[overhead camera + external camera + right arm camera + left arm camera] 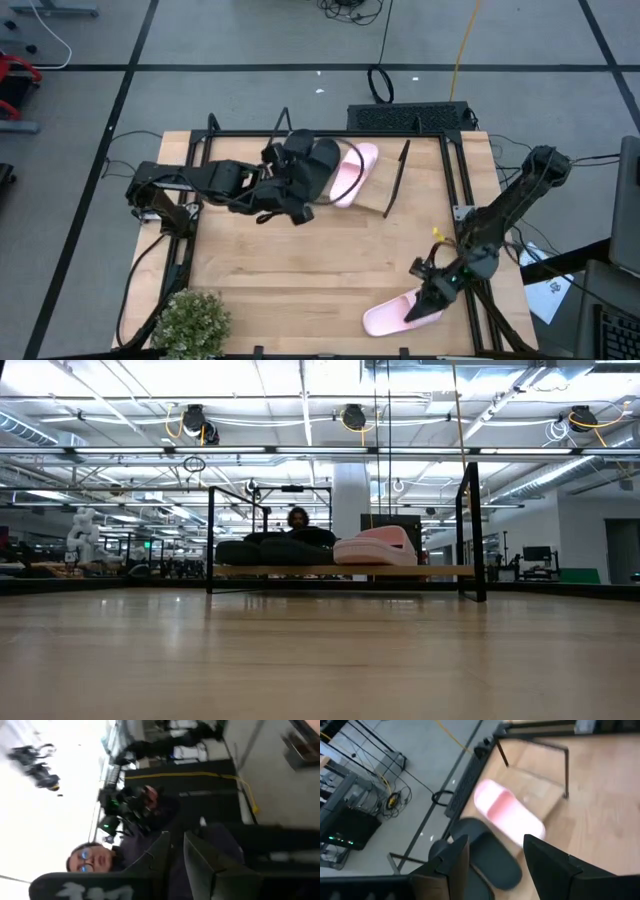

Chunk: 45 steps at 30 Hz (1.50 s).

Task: Pick and place slides into the shelf
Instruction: Put the pink slipper on the shelf

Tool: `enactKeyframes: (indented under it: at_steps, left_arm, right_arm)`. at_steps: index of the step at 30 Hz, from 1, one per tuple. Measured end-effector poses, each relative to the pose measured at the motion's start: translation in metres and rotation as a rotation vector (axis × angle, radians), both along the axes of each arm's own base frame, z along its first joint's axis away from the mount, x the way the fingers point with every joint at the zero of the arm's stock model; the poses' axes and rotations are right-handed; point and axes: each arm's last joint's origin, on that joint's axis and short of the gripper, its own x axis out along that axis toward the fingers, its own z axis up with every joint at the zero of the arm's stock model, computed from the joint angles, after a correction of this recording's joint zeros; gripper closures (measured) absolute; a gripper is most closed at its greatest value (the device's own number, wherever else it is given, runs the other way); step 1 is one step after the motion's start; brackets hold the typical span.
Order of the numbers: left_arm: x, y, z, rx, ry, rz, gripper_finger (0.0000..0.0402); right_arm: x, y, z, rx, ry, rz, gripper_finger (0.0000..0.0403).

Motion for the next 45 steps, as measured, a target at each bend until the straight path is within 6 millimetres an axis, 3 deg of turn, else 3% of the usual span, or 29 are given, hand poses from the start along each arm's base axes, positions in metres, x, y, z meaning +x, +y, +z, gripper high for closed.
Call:
enactKeyframes:
  at_steps: [7,20,26,45]
  left_arm:
    - [-0.006,-0.018,-0.003,0.008,0.041,-0.057,0.0213]
    - [-0.006,-0.021,-0.003,-0.025,0.023,-0.04,0.0213]
    - [-0.006,-0.021,-0.003,-0.026,0.022,-0.04,0.0213]
    - [-0.006,-0.022,-0.004,-0.065,0.012,-0.038,0.0213]
  right_arm:
    - [-0.006,0.016,-0.027,-0.059,0.198,0.048,0.0358]
    - [-0.011,0.014,-0.036,-0.163,0.255,0.039,0.0358]
    - [-0.02,0.012,-0.051,-0.255,0.41,0.045,0.0358]
    - [-0.08,-0.056,-0.034,-0.466,0.647,0.042,0.0358]
